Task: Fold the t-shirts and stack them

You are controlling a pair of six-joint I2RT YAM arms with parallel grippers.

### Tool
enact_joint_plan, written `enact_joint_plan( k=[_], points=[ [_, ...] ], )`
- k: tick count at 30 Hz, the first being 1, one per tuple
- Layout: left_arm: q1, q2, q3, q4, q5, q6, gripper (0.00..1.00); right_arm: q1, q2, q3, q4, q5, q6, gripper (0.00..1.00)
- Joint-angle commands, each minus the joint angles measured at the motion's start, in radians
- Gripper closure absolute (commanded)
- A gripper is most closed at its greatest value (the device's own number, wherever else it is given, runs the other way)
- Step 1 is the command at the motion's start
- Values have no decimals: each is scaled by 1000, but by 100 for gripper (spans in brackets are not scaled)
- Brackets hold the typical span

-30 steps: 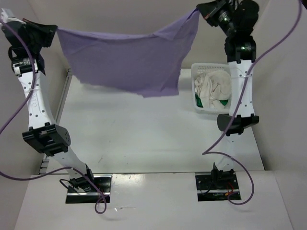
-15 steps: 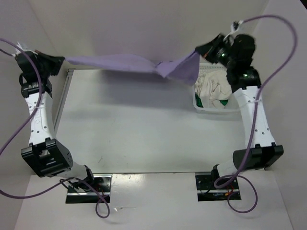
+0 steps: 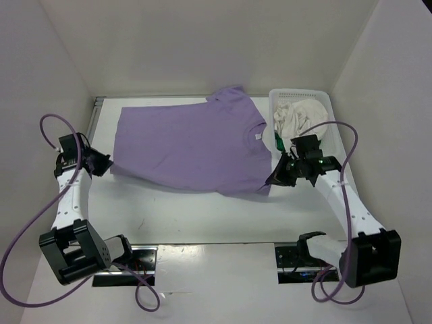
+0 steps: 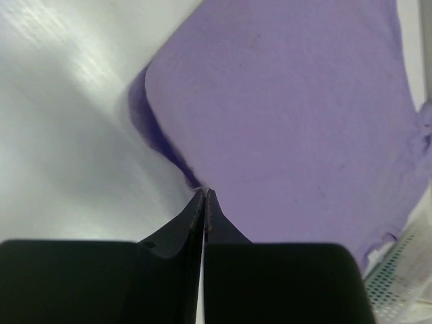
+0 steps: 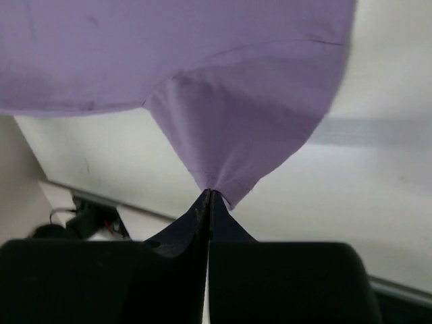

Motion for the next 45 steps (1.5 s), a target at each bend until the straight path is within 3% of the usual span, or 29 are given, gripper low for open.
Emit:
enact_joint_plan(
  k=[1, 5, 9, 17, 22, 45],
  points=[
    [9, -69, 5, -130, -88, 87, 100, 105, -83, -19, -173, -26, 14, 100],
    [9, -89, -4, -204, -114, 129, 100, 119, -155, -33, -267, -26, 37, 100],
    [9, -64, 7, -175, -73, 109, 100, 119, -106, -3, -233, 35, 47, 100],
    [9, 69, 18, -6, -14, 8, 100, 83, 225, 278, 32, 106, 36, 100],
    [9, 155, 73, 54, -13, -17, 100, 83, 377, 476, 55, 199, -10, 100],
    [9, 557, 295, 208, -33, -66, 100, 26, 926, 987, 118, 254, -67, 100]
  ],
)
